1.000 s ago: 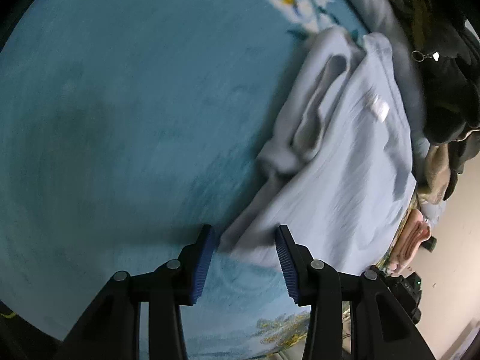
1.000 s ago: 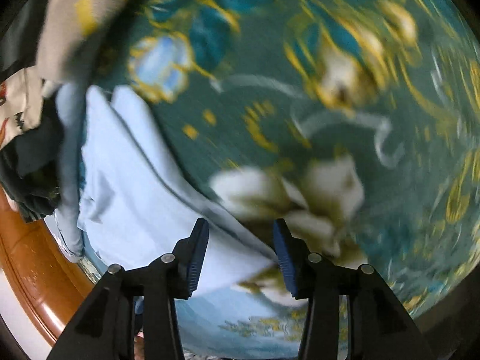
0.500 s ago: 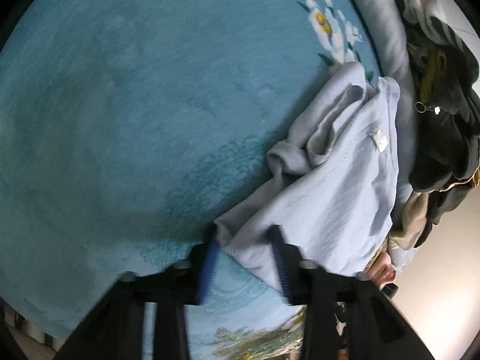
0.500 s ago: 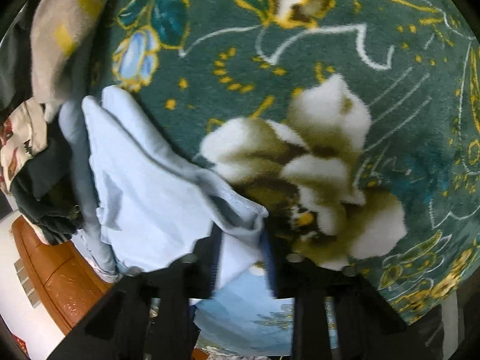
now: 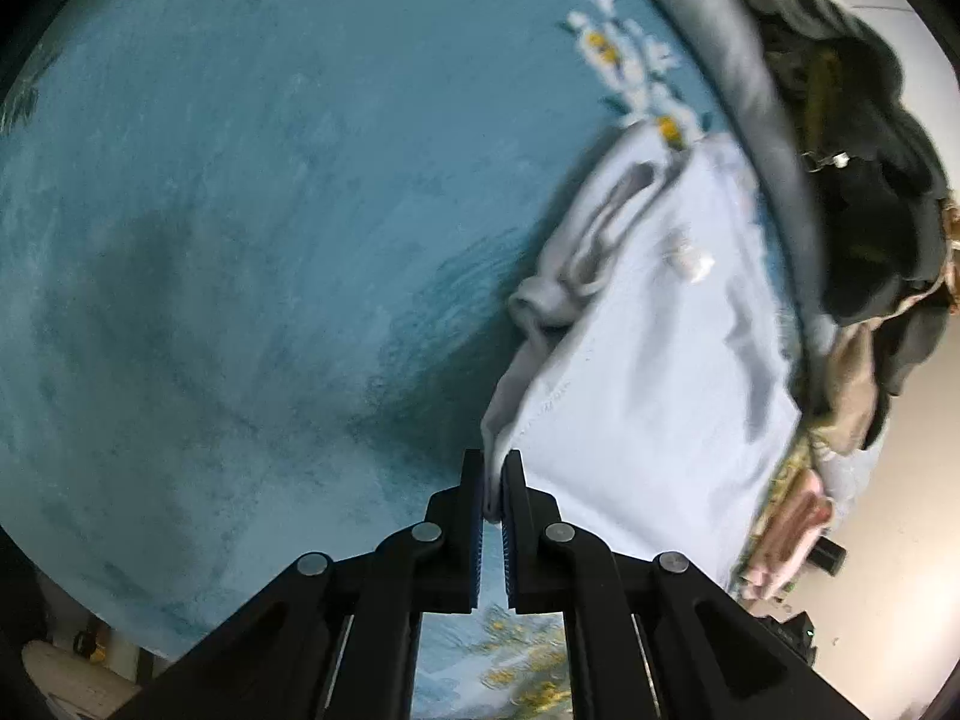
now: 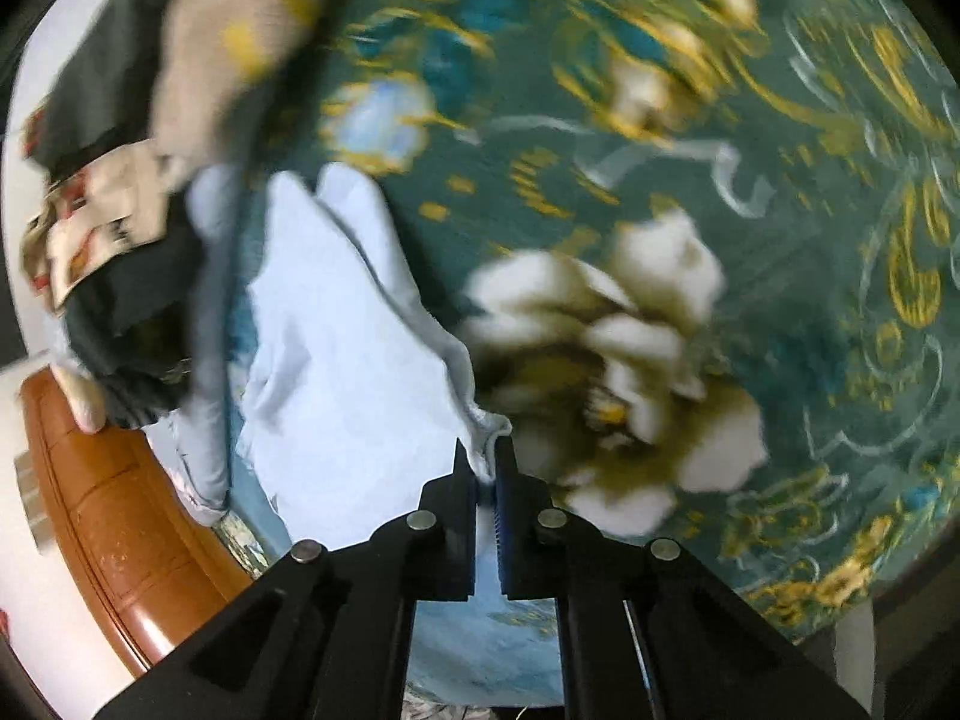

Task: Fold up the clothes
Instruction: 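Grasp the folded shirt edge with both grippers and fold it lengthwise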

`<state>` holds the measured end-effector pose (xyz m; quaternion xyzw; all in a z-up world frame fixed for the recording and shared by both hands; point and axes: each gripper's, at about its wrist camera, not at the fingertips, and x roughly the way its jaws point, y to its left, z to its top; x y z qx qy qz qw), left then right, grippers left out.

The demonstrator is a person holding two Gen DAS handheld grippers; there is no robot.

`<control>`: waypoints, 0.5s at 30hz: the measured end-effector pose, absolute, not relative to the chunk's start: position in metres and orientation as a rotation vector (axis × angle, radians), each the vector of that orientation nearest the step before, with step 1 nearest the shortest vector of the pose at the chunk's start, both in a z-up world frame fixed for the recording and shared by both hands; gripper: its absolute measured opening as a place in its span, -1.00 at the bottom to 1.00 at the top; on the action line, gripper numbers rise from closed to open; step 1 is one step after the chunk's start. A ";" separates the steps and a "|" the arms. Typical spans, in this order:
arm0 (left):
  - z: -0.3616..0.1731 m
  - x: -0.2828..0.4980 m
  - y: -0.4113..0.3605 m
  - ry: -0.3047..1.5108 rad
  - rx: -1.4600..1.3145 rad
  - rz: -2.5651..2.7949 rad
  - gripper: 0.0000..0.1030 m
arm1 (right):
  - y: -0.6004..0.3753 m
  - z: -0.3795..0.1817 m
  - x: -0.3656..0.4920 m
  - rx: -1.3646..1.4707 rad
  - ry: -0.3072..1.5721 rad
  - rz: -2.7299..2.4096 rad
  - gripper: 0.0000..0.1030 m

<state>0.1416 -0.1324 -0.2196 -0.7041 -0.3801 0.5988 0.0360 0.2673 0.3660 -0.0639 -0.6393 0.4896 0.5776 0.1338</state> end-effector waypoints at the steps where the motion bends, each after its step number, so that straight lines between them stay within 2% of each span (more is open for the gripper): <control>1: -0.219 0.143 -0.131 -1.172 -2.167 1.844 -0.89 | 0.364 -0.073 0.272 -1.865 1.433 1.649 -0.91; 3: -0.218 0.147 -0.127 -1.182 -2.176 1.854 -0.89 | 0.365 -0.079 0.278 -1.884 1.427 1.640 -0.91; 9: -0.198 0.168 -0.125 -1.253 -2.205 1.882 -0.72 | 0.357 -0.077 0.260 -1.897 1.445 1.690 -0.91; 12: -0.170 0.174 -0.109 -1.114 -2.170 1.968 -0.71 | 0.353 -0.074 0.257 -1.915 1.441 1.708 -0.91; 15: -0.153 0.170 -0.051 -0.936 -2.080 1.938 -0.70 | 0.343 -0.073 0.256 -1.934 1.432 1.719 -0.91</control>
